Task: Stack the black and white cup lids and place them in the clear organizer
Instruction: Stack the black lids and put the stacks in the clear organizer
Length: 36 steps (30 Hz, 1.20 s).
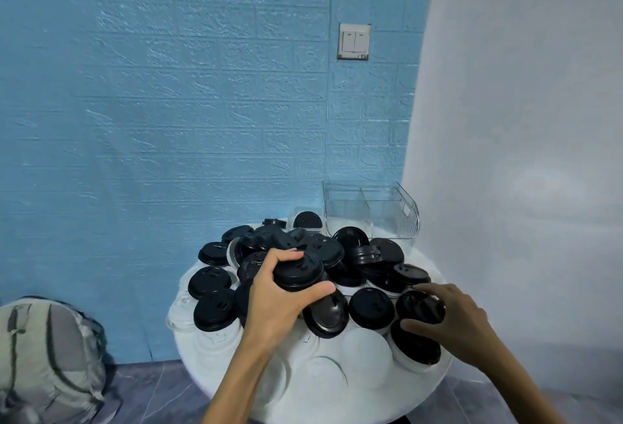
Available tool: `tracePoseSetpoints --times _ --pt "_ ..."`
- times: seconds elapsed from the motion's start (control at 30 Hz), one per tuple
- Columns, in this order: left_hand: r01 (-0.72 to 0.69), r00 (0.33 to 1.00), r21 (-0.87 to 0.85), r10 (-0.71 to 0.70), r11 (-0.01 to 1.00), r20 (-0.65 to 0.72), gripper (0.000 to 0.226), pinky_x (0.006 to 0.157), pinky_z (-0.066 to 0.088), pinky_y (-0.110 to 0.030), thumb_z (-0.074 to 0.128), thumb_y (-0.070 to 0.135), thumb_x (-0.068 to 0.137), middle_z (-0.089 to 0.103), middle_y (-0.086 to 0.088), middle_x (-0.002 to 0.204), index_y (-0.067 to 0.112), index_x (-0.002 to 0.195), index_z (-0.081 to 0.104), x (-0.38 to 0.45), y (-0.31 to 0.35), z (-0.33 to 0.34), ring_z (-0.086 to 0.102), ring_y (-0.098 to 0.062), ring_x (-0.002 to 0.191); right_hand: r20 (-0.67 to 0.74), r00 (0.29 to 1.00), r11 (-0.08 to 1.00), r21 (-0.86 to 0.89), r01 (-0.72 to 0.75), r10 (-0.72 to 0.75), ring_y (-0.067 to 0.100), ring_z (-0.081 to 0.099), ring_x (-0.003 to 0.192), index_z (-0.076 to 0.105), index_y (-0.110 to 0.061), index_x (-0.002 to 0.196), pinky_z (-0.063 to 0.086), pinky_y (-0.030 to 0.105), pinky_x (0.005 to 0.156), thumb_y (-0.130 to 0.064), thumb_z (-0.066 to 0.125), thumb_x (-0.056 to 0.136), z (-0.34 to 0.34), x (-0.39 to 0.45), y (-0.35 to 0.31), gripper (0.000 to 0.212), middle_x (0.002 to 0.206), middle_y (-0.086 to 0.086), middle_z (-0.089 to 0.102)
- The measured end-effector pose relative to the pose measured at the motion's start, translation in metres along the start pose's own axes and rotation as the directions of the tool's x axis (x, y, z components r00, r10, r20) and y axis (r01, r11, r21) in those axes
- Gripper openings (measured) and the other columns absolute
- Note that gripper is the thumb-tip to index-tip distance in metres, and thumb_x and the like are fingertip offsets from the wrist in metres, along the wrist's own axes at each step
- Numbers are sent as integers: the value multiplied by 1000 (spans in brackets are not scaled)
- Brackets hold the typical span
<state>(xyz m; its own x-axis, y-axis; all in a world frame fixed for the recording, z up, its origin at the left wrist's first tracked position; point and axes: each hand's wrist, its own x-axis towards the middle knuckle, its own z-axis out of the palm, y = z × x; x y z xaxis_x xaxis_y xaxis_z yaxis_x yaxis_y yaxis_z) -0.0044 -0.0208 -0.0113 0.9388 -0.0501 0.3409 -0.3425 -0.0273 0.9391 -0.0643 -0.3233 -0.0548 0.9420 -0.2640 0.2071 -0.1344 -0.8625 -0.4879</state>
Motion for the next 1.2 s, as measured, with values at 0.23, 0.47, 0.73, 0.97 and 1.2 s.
tracePoseSetpoints --times 0.23,0.47,0.73,0.97,1.2 --pt "-7 1000 -22 7 1000 -2 59 81 54 -18 100 30 48 72 22 100 26 99 69 0 4 0 69 -1 93 -99 995 996 84 -4 13 19 55 115 55 -45 127 46 39 97 -55 88 64 12 5 3 72 124 -14 49" --pt "7 1000 -13 -7 1000 5 57 85 53 -23 101 31 49 71 23 105 29 97 70 0 -1 1 68 -1 99 -162 987 990 144 1 23 9 60 93 56 -44 122 51 33 84 -46 93 61 6 0 -5 70 119 -9 56" --pt "23 1000 -29 -23 999 10 57 90 58 -34 99 35 54 73 19 101 31 101 69 -1 -3 2 70 -5 96 -237 970 951 284 122 -54 9 63 98 52 -51 117 53 39 90 -42 93 59 -20 8 -57 72 116 -13 56" --pt "-39 997 50 36 998 62 79 94 57 -32 100 22 55 70 20 111 41 120 59 -3 -9 4 68 -4 104 -132 963 783 561 267 -233 6 66 103 59 -48 115 58 35 91 -44 93 52 -5 17 -134 72 118 -15 63" --pt "-62 994 46 57 997 96 92 87 54 -18 97 12 62 69 29 115 43 135 50 -3 -5 1 68 3 106 -19 911 842 372 390 -413 -1 54 111 67 -39 110 45 31 102 -51 89 60 14 17 -187 55 110 -22 60"
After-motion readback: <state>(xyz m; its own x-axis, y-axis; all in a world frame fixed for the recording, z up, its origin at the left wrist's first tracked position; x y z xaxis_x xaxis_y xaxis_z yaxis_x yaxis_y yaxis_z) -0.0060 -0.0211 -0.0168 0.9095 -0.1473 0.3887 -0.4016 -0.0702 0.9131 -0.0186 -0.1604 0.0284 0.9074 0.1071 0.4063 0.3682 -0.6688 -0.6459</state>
